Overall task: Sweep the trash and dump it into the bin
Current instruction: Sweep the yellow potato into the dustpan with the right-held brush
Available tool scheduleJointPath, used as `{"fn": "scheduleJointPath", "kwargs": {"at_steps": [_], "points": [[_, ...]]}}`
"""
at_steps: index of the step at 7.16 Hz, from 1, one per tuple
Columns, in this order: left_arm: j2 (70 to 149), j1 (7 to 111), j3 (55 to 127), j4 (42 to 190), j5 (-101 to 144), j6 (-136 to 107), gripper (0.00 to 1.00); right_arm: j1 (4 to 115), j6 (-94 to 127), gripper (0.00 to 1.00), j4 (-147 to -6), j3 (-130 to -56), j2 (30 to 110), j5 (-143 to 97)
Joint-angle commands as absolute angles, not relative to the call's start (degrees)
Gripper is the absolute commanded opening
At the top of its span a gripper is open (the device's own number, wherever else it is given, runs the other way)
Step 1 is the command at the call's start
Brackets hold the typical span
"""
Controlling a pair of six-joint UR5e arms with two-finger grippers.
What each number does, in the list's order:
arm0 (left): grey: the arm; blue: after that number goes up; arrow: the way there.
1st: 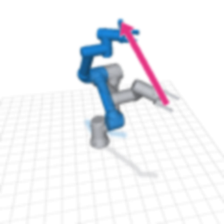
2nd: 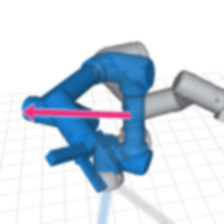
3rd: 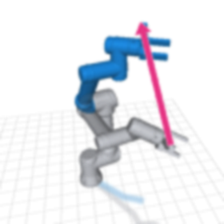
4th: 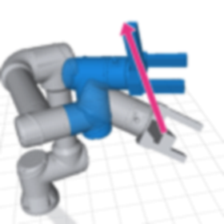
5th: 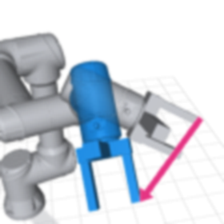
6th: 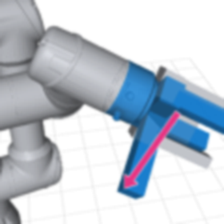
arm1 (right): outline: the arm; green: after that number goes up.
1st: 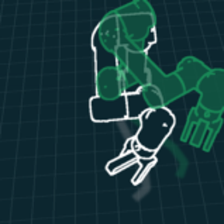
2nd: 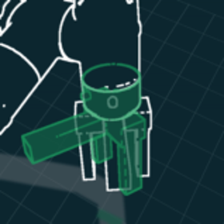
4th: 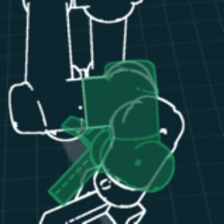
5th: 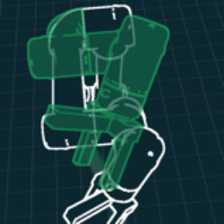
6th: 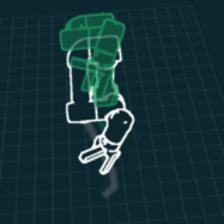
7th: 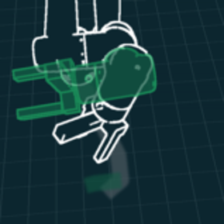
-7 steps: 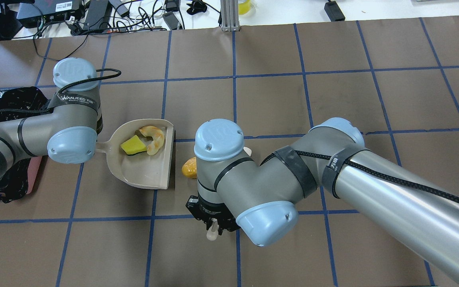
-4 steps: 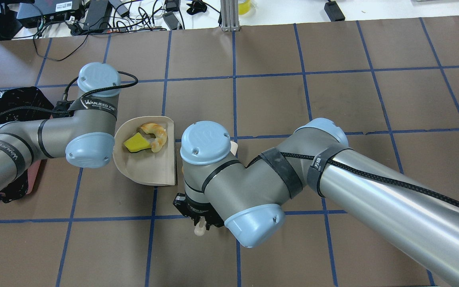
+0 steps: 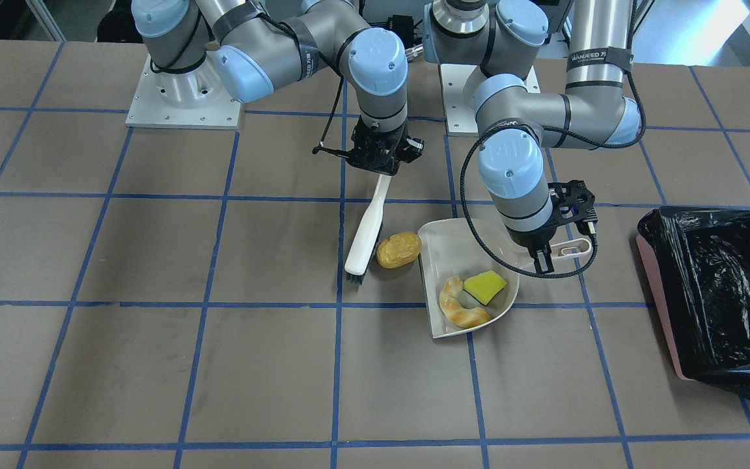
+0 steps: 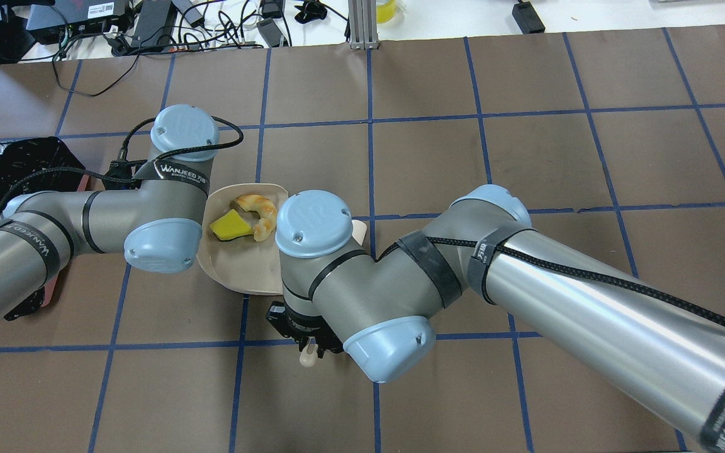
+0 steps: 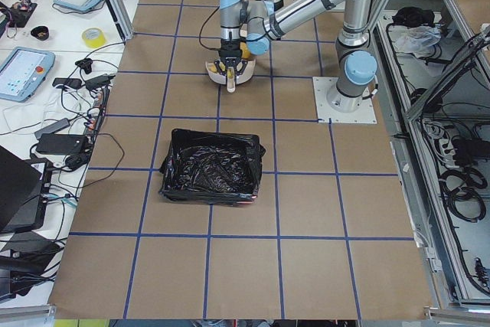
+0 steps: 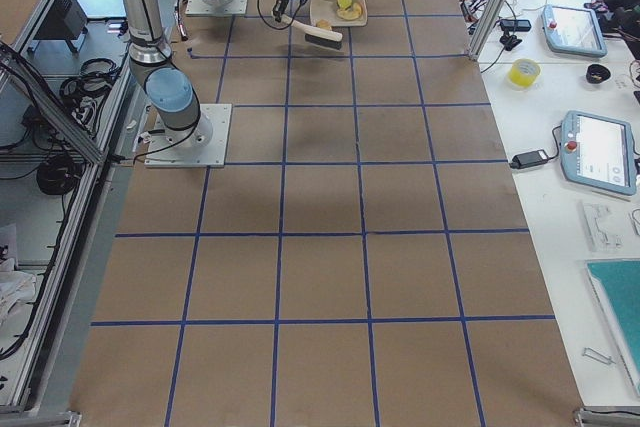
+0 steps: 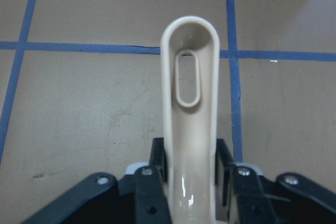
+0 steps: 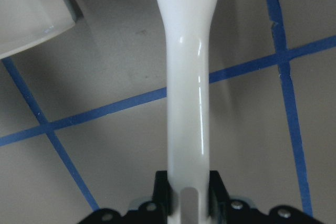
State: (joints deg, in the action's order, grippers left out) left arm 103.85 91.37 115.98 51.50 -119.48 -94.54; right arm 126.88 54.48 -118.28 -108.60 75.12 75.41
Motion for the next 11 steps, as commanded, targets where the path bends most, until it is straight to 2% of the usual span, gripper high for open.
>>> {"fn": "scheduleJointPath", "kwargs": {"at_steps": [1,3,6,11], "points": [[104.67,91.41,115.58,51.5,-119.27,-94.83,0.0,126.91,54.06,0.0,-122.41,-108.37,71.74,74.37],[104.77,91.32,115.23,51.33,-119.18,-94.31,0.0,126.91,50.82,0.0,-124.54,-105.58,67.61,73.21],[104.77,91.32,115.22,51.42,-119.18,-94.04,0.0,126.91,47.04,0.0,-123.93,-96.19,60.4,69.88],[104.77,91.06,114.79,51.24,-116.48,-93.96,0.0,126.83,39.67,0.0,-121.65,-94.75,59.76,72.93]]}}
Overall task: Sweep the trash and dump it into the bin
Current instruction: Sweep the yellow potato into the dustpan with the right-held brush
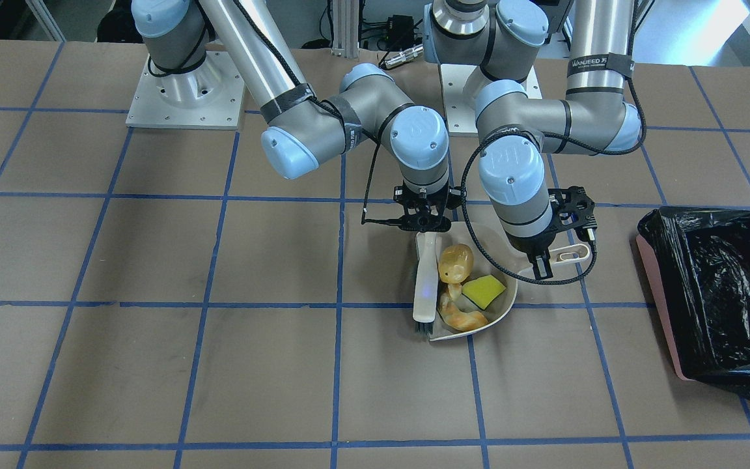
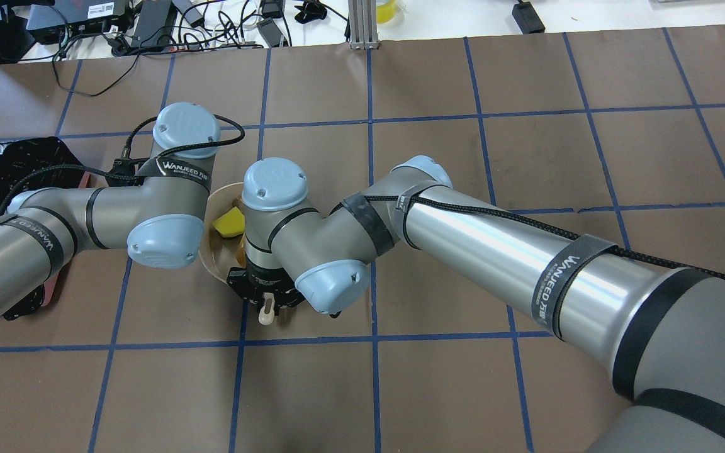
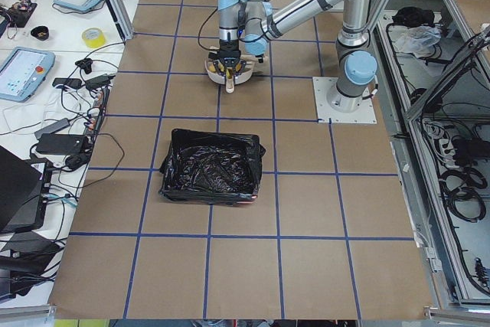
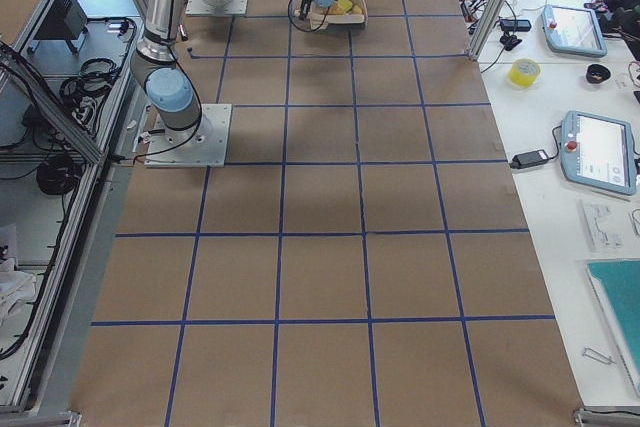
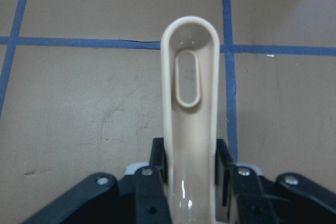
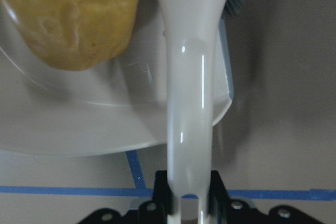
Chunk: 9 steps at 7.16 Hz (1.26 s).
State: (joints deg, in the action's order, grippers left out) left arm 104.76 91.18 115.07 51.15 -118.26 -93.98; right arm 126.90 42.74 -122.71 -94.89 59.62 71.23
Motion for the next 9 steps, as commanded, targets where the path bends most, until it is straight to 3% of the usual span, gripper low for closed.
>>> {"fn": "scheduleJointPath", "kwargs": {"at_steps": [1,9], "points": [[104.85,90.97,113.39,51.59,-114.37,-93.43,0.0,126.57,39.03,0.0,-118.25,-94.49,60.72,79.13],[105.12,88.78,112.59,51.94,-108.48,-90.27,0.0,125.86,33.49,0.0,-113.56,-94.66,62.67,84.46]]}}
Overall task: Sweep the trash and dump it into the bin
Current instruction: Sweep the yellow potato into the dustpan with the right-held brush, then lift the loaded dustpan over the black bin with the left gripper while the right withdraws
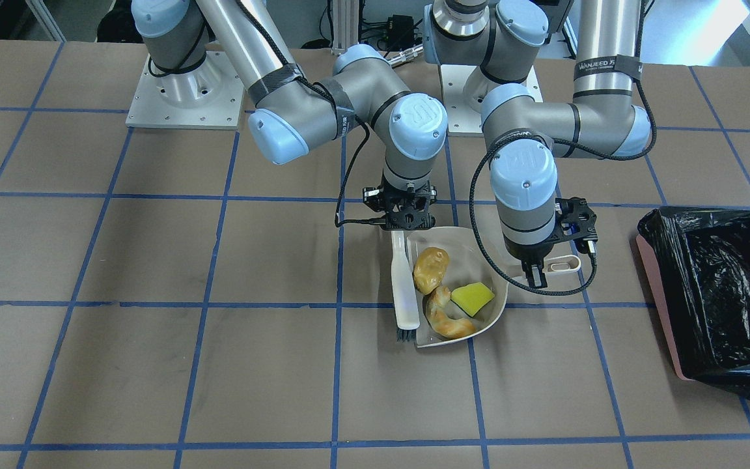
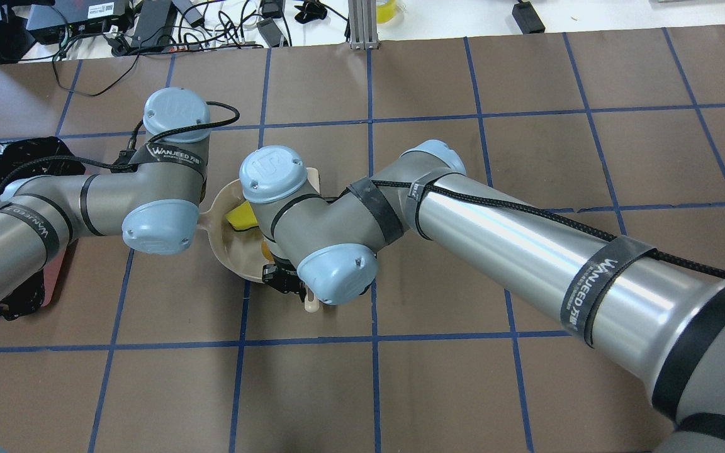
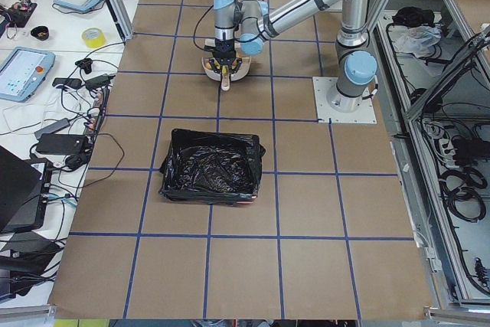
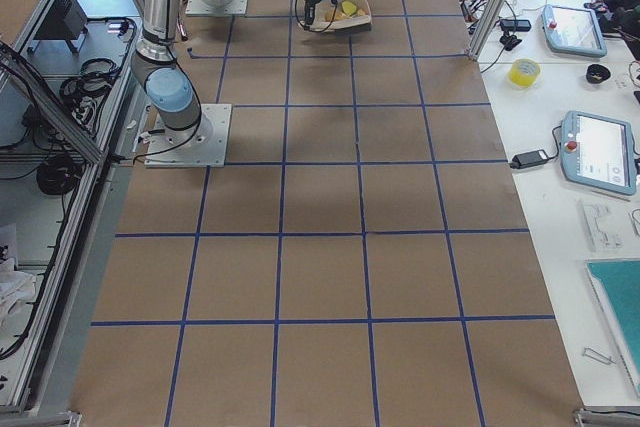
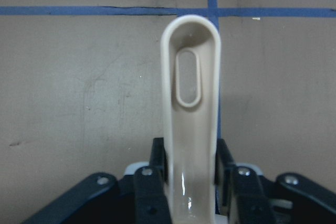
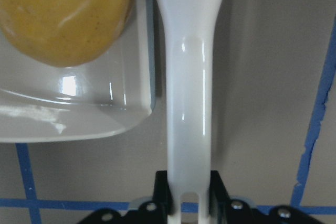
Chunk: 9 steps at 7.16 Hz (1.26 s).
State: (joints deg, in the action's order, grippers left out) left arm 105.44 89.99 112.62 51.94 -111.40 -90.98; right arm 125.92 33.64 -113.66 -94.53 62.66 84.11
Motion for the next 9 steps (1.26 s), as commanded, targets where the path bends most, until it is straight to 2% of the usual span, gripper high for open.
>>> {"fn": "scheduleJointPath", "kwargs": {"at_steps": [1,3,5,9], "points": [[105.03,88.16,112.67,52.12,-108.28,-89.57,0.0,125.42,33.23,0.0,-113.21,-94.83,62.84,84.64],[105.12,88.07,112.68,52.12,-108.28,-88.95,0.0,116.52,27.37,0.0,-106.4,-94.48,69.13,87.89],[105.2,87.37,111.98,52.12,-105.32,-88.77,0.0,108.14,19.02,0.0,-102.57,-94.22,71.97,90.77],[104.68,79.03,97.95,67.03,-92.3,-85.96,0.0,91.28,8.76,0.01,-97.56,-91.49,72.77,93.6]]}}
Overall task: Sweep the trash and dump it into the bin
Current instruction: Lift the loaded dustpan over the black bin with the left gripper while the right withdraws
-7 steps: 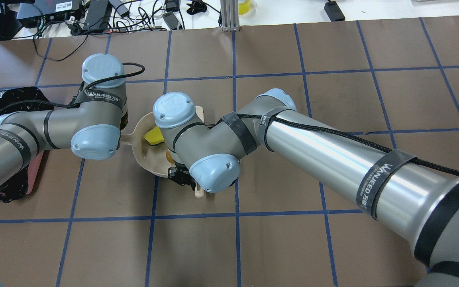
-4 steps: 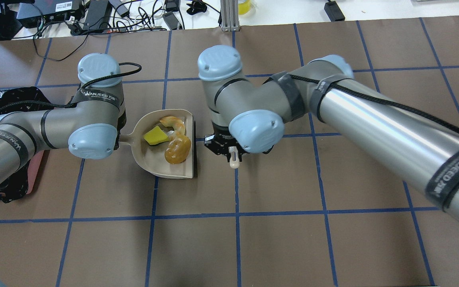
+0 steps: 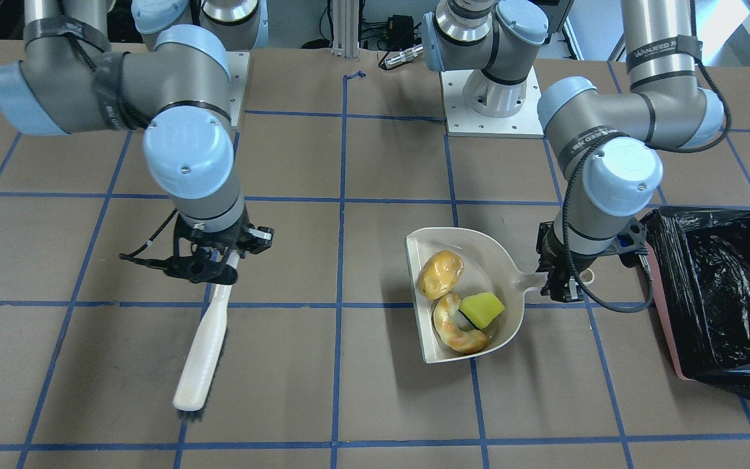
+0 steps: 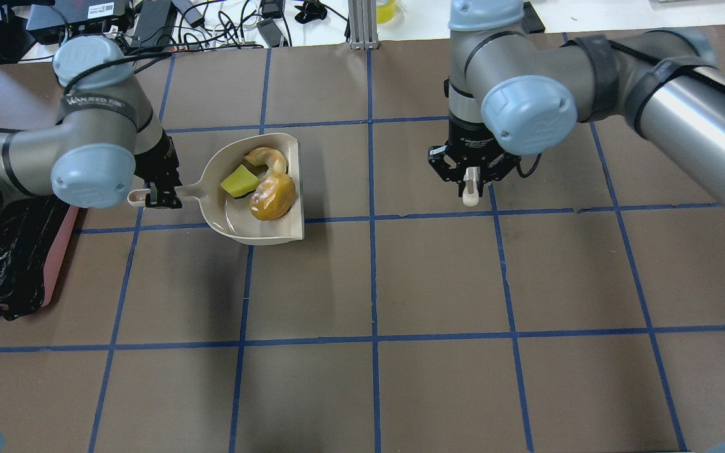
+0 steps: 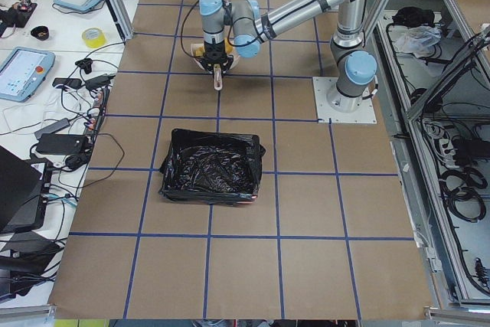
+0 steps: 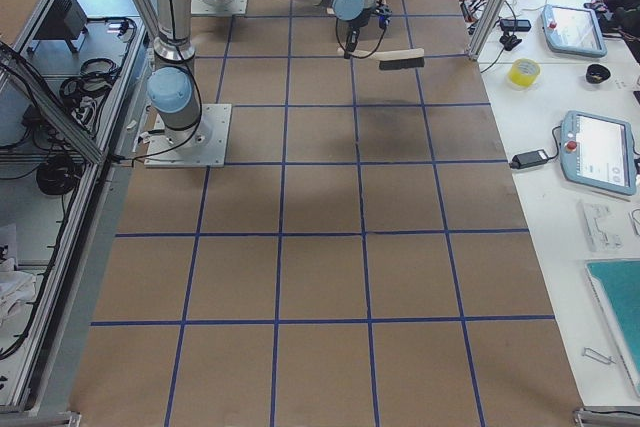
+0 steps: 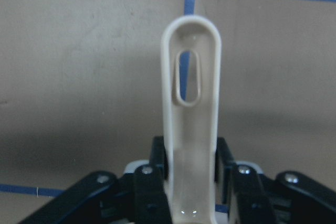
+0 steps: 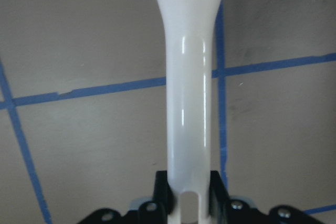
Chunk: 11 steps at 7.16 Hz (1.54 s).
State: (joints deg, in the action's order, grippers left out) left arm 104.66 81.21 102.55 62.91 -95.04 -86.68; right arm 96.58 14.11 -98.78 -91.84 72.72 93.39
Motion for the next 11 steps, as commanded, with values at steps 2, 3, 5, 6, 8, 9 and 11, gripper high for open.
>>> {"fn": "scheduleJointPath", "kwargs": {"at_steps": [2,3,5,6,8,9,11], "points": [[104.94,73.68,94.06,68.46,-88.33,-84.91,0.0,82.3,-1.82,0.0,-97.82,-92.02,72.07,94.56],[105.03,70.61,91.78,68.81,-88.5,-81.77,0.0,79.74,-8.37,0.0,-98.26,-92.37,70.68,95.7],[105.47,64.9,87.12,70.75,-91.12,-71.52,0.0,74.55,-12.72,0.0,-98.87,-92.37,66.99,96.67],[105.73,61.56,86.32,70.58,-91.93,-66.58,0.0,72.97,-14.4,0.0,-99.4,-92.37,65.84,97.98],[106.6,55.4,84.91,69.35,-92.02,-59.79,0.0,70.15,-15.02,0.0,-99.31,-94.2,65.83,98.0],[108.18,51.63,82.12,69.35,-92.46,-53.33,0.0,69.35,-15.55,0.0,-99.32,-95.09,66.09,98.0],[112.39,47.57,75.88,69.26,-92.46,-43.64,0.0,69.35,-15.56,0.0,-99.32,-95.1,66.18,98.09]]}}
